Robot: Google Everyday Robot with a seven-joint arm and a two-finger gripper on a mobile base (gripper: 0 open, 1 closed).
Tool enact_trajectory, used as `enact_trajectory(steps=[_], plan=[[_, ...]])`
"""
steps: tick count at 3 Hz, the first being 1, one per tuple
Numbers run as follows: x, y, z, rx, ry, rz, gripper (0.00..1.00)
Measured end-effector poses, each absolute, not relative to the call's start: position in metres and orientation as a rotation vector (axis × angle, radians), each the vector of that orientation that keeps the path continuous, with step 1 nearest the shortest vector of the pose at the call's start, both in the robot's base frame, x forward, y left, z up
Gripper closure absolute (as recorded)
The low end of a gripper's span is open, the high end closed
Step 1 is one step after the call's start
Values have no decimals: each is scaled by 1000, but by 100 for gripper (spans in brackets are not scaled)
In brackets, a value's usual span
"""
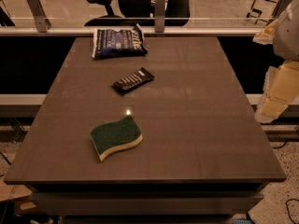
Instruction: Move sponge near rxbar chocolate
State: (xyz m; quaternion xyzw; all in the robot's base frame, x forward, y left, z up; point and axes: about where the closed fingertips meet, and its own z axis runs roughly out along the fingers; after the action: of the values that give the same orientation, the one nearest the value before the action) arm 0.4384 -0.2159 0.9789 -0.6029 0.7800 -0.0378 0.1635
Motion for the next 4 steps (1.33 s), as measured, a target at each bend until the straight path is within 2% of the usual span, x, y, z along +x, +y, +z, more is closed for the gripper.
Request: enact_trajectory(steps=[2,4], plan=[[435,-215,983,-1717,2181,-73,0],[413,-224,992,-1676,1920,109,0]])
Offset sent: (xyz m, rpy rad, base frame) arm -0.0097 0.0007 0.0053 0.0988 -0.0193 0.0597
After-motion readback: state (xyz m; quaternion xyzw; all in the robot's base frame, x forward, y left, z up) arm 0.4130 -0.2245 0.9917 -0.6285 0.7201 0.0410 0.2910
